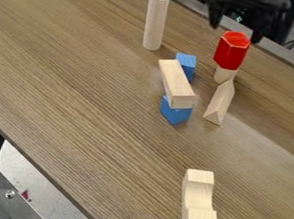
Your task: Take the red hexagon off of the small cylinder and put it on the table
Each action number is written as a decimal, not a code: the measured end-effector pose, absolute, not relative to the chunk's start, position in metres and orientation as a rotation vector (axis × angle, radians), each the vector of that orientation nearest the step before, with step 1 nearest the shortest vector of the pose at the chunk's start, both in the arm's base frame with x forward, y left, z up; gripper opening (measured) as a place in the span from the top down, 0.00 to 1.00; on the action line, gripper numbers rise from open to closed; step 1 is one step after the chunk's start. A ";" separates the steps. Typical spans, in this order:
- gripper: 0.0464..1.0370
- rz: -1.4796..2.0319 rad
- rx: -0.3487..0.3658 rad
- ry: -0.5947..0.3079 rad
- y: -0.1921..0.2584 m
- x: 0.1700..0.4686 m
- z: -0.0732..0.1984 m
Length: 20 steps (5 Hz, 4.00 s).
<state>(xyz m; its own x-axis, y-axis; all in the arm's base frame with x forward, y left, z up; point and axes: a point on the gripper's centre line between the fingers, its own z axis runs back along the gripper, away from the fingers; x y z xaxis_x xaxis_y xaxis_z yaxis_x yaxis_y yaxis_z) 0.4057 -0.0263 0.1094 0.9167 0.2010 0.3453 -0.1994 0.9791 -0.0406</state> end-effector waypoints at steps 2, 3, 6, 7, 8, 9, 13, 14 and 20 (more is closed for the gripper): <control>0.04 0.181 -0.011 -0.352 -0.034 0.422 0.091; 0.04 0.174 -0.002 -0.323 -0.034 0.426 0.078; 0.04 0.191 0.012 -0.307 -0.028 0.432 0.069; 0.04 0.196 0.004 -0.300 -0.028 0.430 0.067; 0.04 0.183 -0.029 -0.313 -0.033 0.431 0.064; 0.04 0.146 -0.079 -0.417 -0.033 0.444 0.073; 0.04 0.108 -0.070 -0.721 0.015 0.475 0.058; 0.04 0.126 -0.124 -0.757 0.007 0.485 0.072; 0.04 0.047 -0.214 -0.762 -0.033 0.505 0.062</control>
<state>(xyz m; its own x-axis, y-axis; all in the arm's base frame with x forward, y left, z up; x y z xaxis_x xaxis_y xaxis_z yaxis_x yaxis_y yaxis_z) 0.5049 -0.0327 0.0624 0.7237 0.1193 0.6797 0.0354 0.9772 -0.2092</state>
